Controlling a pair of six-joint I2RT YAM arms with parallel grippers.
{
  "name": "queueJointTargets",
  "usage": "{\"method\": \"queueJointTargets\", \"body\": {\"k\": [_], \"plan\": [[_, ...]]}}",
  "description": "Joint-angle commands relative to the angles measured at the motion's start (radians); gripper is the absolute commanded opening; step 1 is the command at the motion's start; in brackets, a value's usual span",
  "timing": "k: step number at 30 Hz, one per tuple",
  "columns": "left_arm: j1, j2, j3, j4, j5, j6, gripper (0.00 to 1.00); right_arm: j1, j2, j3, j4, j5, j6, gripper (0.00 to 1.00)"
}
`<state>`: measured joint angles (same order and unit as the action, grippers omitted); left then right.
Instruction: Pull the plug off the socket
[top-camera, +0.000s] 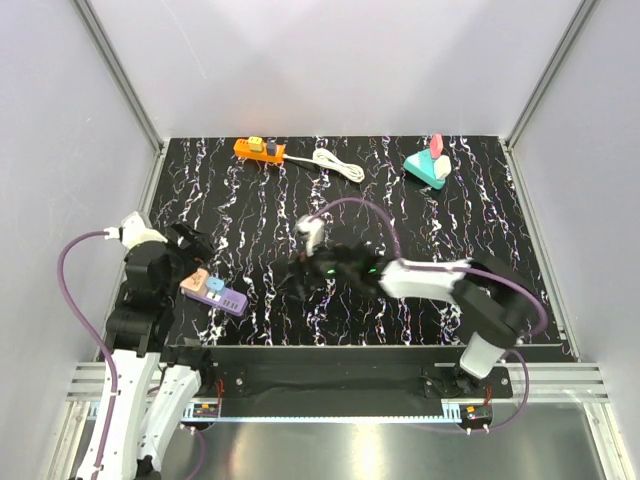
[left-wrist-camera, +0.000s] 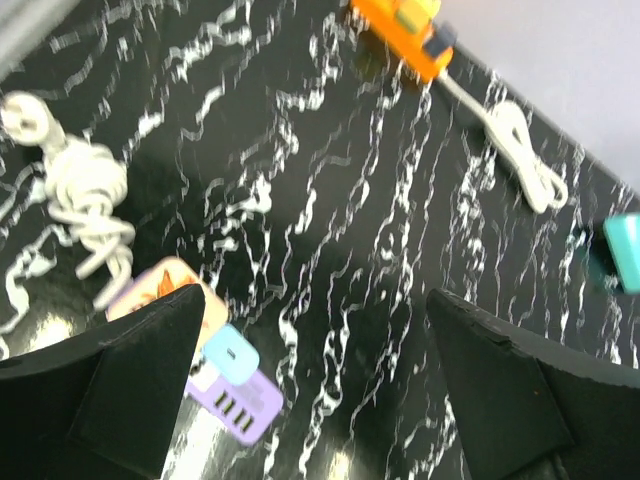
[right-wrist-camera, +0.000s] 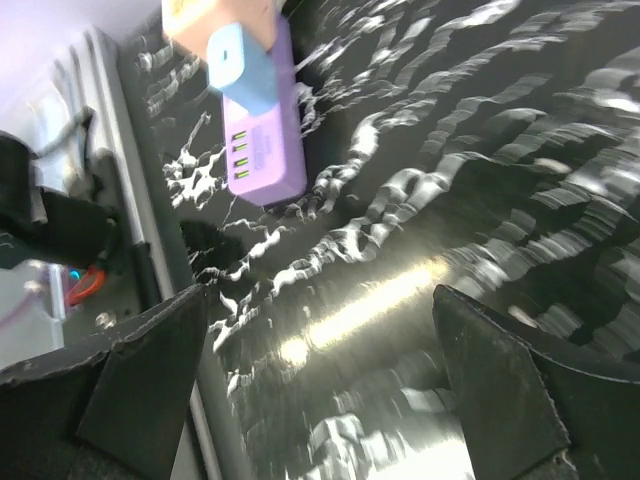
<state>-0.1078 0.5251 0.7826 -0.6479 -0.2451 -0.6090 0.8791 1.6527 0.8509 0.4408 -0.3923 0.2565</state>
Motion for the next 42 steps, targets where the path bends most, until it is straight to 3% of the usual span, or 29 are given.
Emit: {"method": "queueJointTargets", "body": {"k": [1, 8, 16, 21, 36, 42], "plan": [[0.002, 0.015, 0.043, -0.075, 0.09, -0.034, 0.99, 0.139, 0.129, 0.134, 0.013, 0.179, -0.152, 1.0], [0.0, -0.063, 0.033, -0.094, 0.116, -0.064, 0.99, 0.218, 0.363, 0.327, 0.065, 0.222, -0.25, 1.0], [0.002, -0.051, 0.06, -0.17, 0.109, -0.063, 0.99, 0.241, 0.484, 0.467, 0.013, 0.182, -0.316, 0.93], [0.002, -0.053, 0.066, -0.171, 0.128, -0.058, 0.99, 0.262, 0.525, 0.517, -0.002, 0.182, -0.33, 0.88], [0.002, -0.051, 0.096, -0.174, 0.155, -0.092, 0.99, 0.331, 0.633, 0.686, -0.122, 0.196, -0.301, 0.9], [0.002, -0.082, 0.092, -0.182, 0.141, -0.101, 0.99, 0.334, 0.659, 0.726, -0.18, 0.213, -0.303, 0.84]]}}
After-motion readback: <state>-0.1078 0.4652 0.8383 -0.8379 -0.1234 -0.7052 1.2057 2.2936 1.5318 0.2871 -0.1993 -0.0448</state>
